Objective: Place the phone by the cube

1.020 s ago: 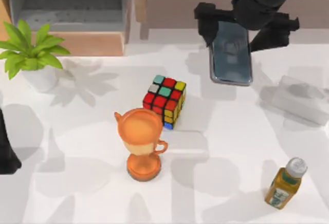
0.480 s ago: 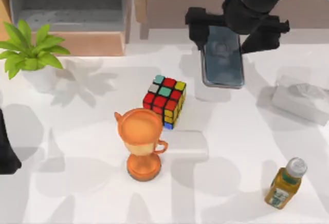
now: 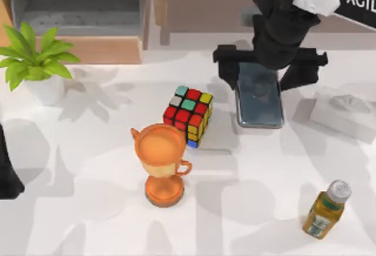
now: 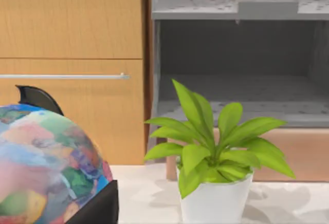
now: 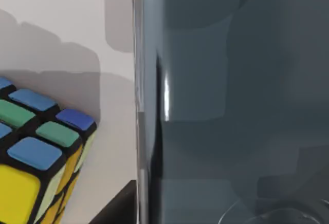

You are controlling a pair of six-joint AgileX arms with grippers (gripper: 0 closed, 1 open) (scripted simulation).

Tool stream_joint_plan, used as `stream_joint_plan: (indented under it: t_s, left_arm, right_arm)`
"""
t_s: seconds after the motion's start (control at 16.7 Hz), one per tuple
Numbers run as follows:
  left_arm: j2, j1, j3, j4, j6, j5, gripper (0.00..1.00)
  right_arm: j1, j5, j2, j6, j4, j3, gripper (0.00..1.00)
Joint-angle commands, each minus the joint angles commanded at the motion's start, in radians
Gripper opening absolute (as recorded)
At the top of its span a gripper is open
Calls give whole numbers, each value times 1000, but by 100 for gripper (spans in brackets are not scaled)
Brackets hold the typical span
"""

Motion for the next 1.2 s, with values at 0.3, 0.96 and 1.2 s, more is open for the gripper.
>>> stream_joint_plan:
  t_s: [0.3, 0.96, 1.2]
  left_arm:
    - [0, 0, 0, 0, 0, 0, 100]
    - [0, 0, 0, 0, 0, 0, 100]
    - [0, 0, 0, 0, 0, 0, 100]
  right_arm:
    - [-18, 23, 85, 4, 8, -80, 0]
    - [-19, 24, 89, 4, 8, -84, 38]
    - [-19, 24, 89, 4, 8, -84, 68]
